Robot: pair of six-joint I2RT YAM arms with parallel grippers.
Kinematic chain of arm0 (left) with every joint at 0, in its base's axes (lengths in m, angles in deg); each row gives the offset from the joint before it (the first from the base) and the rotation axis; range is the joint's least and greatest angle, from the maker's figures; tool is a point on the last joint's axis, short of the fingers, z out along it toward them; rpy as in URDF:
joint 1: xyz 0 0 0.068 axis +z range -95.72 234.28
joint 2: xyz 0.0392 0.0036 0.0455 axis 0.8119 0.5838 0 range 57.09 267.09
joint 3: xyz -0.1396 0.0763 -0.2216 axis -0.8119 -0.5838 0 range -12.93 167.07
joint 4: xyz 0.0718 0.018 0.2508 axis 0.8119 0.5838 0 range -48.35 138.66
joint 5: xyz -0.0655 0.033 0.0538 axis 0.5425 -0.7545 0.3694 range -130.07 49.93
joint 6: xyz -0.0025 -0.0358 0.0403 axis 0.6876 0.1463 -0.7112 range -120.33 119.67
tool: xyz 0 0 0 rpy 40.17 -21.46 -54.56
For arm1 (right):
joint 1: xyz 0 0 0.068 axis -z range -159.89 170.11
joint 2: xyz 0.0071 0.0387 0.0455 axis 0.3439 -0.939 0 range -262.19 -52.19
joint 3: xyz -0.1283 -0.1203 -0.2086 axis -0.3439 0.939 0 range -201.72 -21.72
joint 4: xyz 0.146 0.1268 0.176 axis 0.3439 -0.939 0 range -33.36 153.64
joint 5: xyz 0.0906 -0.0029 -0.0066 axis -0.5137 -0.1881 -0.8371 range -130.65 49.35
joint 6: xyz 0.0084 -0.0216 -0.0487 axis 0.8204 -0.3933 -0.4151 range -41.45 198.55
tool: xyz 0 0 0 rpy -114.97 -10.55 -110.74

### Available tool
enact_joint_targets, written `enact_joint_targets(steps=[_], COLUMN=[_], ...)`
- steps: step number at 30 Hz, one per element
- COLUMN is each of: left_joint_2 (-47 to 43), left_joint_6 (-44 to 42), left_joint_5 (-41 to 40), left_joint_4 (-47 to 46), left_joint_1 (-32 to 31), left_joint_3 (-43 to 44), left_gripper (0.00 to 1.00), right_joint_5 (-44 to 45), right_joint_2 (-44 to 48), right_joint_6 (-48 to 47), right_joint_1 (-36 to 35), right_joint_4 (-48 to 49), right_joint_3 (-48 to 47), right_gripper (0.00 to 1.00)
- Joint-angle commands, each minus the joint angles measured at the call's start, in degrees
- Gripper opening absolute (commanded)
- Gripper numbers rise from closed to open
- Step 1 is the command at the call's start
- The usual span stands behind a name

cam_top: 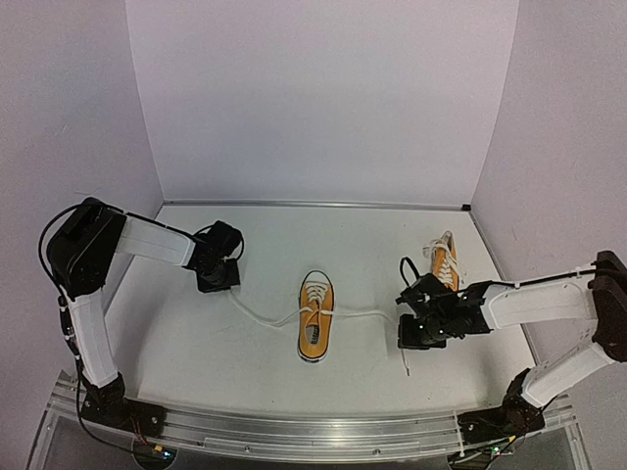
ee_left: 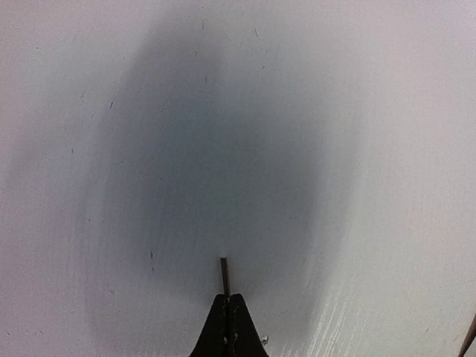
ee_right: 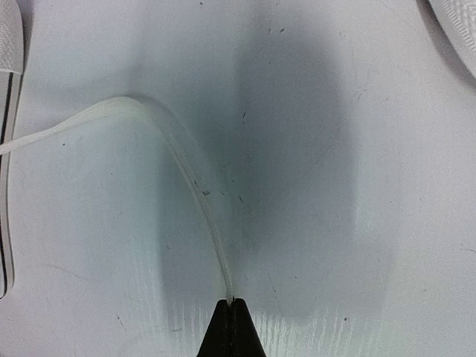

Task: Tie the shoes

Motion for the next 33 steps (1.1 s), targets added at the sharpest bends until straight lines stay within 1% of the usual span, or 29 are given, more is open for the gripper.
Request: enact_joint_targets(steps=[1, 3, 7, 12, 16, 20, 22, 28, 33], left_joint_2=[-2.9, -8.4, -18.3, -30.1, -39.7, -48.8, -52.3, -61.4, -69.8], left_joint_6=[-3.0, -4.6, -7.3, -9.9, -11.4, -11.6, -12.6, -15.4, -16.1], left_joint_5=[2.9, 2.7, 2.4, 3.9, 3.9, 6.2, 7.0, 11.5, 14.5], left_joint_4=[4.7, 3.6, 1.2, -2.3, -6.5, -10.5, -11.3, -13.5, -15.6], left_joint_1=[-0.9, -1.6, -3.6, -6.6, -9.8, -11.0, -11.3, -12.8, -13.7], left_joint_3=[-3.5, -5.0, -9.3, -15.2, -21.0, -27.3, -29.3, -33.6, -38.3], left_gripper=[0.00, 0.00, 0.00, 0.00, 0.00, 0.00, 0.00, 0.00, 0.00], right_joint_5=[2.7, 3.1, 2.4, -1.0, -8.3, -17.5, -19.4, -20.8, -21.2], right_joint_2=[4.4, 5.2, 3.6, -3.2, -10.6, -19.0, -24.1, -39.5, -48.8], right_joint_6=[-1.2, -2.5, -7.0, -13.0, -15.6, -13.6, -12.3, -7.1, -3.2], right_joint_1=[0.1, 0.3, 0.7, 0.6, 0.6, -0.2, -2.0, -6.5, -8.4], right_joint_4=[-4.4, -4.8, -5.0, -5.1, -4.1, 0.5, 2.0, 4.3, 5.8], right_joint_3=[-3.3, -5.1, -12.6, -26.4, -37.2, -47.0, -51.9, -65.3, -71.8], right_gripper=[0.00, 0.00, 0.00, 0.00, 0.00, 0.00, 0.00, 0.00, 0.00])
